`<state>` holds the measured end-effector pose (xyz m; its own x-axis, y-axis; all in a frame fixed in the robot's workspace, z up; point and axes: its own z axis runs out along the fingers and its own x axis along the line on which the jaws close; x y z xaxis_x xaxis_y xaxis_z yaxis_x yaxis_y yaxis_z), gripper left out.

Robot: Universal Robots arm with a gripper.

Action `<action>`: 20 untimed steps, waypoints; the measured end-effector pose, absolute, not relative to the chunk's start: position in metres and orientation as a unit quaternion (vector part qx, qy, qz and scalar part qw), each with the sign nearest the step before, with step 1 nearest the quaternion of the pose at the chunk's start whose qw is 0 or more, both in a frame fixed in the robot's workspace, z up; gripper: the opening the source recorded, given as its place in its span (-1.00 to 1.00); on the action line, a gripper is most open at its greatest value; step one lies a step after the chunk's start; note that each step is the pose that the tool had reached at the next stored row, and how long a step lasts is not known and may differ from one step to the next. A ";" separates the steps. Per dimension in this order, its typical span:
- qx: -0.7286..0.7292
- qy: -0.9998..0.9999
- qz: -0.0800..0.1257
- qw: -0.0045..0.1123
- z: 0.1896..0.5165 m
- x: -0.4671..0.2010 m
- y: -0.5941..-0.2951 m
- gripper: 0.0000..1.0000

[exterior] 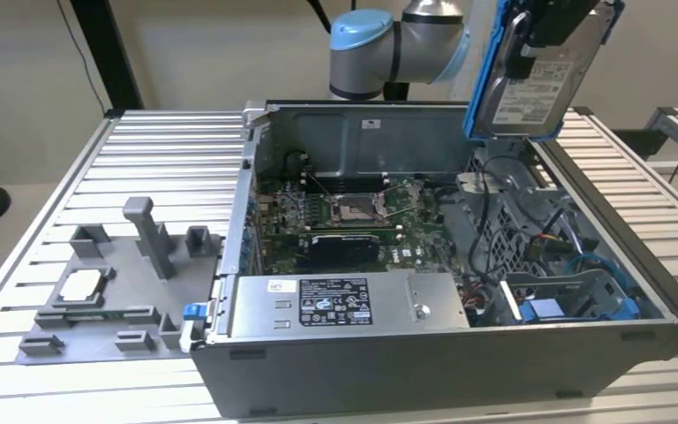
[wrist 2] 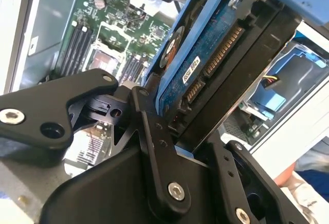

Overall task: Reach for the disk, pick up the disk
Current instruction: 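Pick up the disk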

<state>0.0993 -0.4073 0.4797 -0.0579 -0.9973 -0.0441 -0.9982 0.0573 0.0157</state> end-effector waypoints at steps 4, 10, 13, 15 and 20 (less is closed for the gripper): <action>-0.686 0.727 0.021 0.011 0.479 0.099 -0.414 -1.00; -0.686 0.727 0.021 0.011 0.479 0.100 -0.424 -1.00; -0.686 0.727 0.021 0.010 0.479 0.100 -0.431 -1.00; -0.686 0.727 0.021 0.010 0.479 0.100 -0.434 -1.00; -0.686 0.727 0.022 0.010 0.478 0.100 -0.444 -1.00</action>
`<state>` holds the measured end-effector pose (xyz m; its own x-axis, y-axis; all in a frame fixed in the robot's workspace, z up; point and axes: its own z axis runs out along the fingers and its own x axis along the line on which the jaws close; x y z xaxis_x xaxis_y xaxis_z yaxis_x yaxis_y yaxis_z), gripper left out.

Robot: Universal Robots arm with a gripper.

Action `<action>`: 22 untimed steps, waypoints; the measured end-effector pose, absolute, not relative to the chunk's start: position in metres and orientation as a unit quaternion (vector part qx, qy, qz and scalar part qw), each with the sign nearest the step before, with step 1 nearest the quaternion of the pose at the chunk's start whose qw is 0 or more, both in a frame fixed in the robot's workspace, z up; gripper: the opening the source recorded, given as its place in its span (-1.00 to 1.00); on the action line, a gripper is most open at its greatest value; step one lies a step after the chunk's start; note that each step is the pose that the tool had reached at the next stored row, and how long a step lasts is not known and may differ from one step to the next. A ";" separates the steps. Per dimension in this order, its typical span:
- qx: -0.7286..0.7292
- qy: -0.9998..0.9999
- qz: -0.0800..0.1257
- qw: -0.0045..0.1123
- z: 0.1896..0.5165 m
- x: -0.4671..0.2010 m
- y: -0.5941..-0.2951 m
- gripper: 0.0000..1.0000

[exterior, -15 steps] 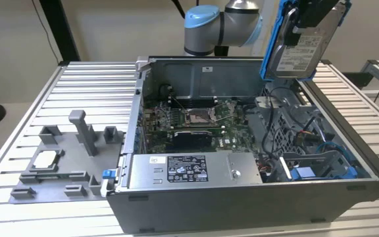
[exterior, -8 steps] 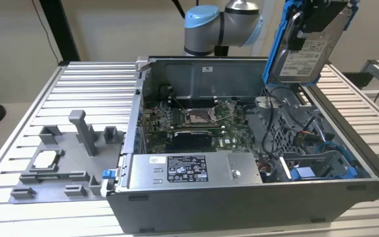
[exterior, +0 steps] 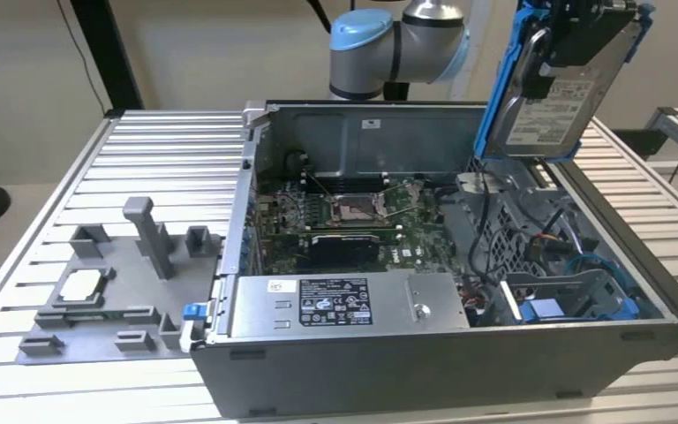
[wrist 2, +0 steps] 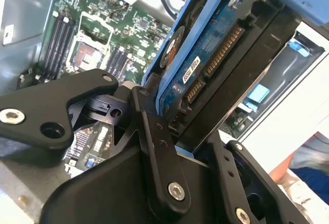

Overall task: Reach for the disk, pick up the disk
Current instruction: 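Pick up the disk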

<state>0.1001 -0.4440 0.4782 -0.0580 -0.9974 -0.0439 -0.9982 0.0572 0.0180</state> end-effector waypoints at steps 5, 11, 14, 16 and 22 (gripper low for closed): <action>-0.686 0.727 0.022 0.009 0.478 0.100 -0.455 -1.00; -0.686 0.727 0.023 0.008 0.477 0.100 -0.469 -1.00; -0.686 0.727 0.023 0.008 0.476 0.101 -0.475 -1.00; -0.686 0.727 0.024 0.008 0.476 0.101 -0.479 -1.00; -0.686 0.727 0.024 0.007 0.475 0.101 -0.492 -1.00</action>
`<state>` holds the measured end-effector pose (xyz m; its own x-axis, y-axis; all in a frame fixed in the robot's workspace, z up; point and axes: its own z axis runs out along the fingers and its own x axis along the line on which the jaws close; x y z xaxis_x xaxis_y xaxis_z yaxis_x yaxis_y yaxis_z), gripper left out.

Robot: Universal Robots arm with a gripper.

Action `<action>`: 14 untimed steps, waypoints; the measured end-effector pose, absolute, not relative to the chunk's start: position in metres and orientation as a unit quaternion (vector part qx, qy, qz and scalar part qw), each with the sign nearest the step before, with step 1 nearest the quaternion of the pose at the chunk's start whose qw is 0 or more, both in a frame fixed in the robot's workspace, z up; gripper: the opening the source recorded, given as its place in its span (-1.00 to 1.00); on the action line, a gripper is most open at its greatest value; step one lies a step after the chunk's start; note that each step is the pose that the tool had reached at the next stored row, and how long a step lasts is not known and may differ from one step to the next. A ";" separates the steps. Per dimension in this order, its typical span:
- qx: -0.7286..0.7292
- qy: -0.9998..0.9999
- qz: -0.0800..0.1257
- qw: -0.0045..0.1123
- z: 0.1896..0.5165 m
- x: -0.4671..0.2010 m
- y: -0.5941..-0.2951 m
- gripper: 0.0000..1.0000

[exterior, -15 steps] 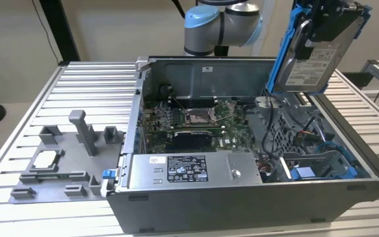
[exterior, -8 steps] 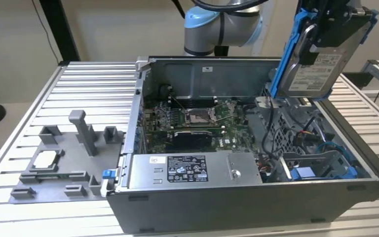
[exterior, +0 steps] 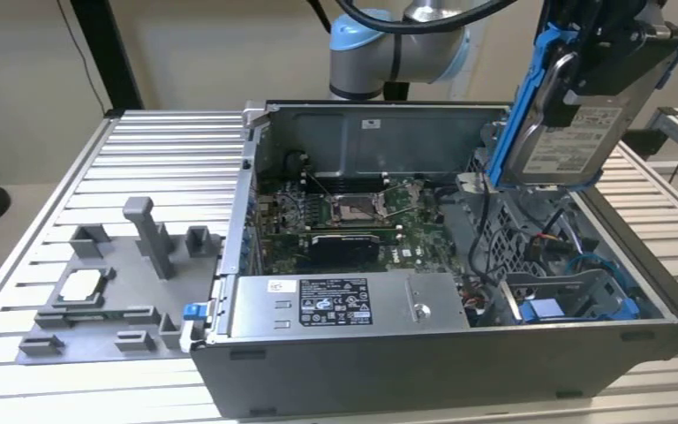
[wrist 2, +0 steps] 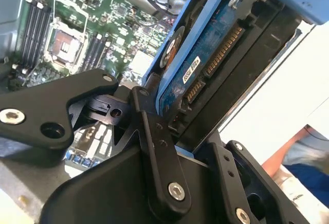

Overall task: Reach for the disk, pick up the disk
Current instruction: 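Pick up the disk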

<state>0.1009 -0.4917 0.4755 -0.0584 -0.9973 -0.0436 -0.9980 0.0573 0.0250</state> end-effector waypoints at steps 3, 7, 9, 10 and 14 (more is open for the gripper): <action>-0.686 0.727 0.024 0.007 0.475 0.101 -0.498 -1.00; -0.686 0.727 0.025 0.006 0.475 0.101 -0.506 -1.00; -0.686 0.727 0.025 0.006 0.474 0.101 -0.510 -1.00; -0.686 0.727 0.025 0.006 0.474 0.101 -0.512 -1.00; -0.686 0.727 0.026 0.005 0.474 0.102 -0.520 -1.00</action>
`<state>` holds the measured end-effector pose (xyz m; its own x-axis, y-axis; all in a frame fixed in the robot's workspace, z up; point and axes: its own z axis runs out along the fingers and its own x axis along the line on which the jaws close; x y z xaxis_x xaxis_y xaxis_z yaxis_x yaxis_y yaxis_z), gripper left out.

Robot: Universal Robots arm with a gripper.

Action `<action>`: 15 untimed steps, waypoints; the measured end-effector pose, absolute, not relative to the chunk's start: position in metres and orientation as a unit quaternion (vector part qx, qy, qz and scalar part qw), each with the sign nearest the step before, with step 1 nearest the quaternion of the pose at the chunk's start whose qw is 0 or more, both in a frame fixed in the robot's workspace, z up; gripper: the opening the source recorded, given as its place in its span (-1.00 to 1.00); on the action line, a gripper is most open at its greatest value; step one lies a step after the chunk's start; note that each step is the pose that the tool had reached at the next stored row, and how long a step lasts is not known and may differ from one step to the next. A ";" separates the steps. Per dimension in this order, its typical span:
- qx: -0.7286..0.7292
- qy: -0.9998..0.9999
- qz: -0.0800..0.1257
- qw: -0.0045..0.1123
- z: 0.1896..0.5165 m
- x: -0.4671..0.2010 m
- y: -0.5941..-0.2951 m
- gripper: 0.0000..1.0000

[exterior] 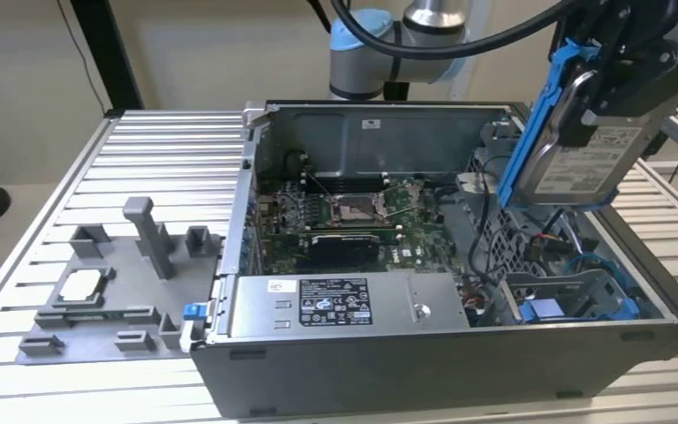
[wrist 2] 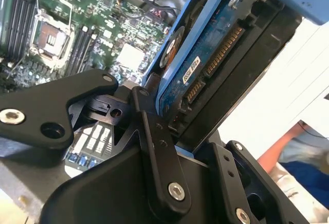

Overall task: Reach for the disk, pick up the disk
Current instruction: 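Pick up the disk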

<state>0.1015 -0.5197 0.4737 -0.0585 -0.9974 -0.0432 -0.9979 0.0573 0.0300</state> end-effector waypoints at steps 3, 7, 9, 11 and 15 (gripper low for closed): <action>-0.686 0.727 0.026 0.005 0.473 0.102 -0.526 -1.00; -0.686 0.727 0.027 0.004 0.473 0.102 -0.533 -1.00; -0.686 0.727 0.027 0.004 0.472 0.102 -0.538 -1.00; -0.686 0.727 0.028 0.003 0.472 0.102 -0.542 -1.00; -0.686 0.727 0.028 0.003 0.471 0.102 -0.552 -1.00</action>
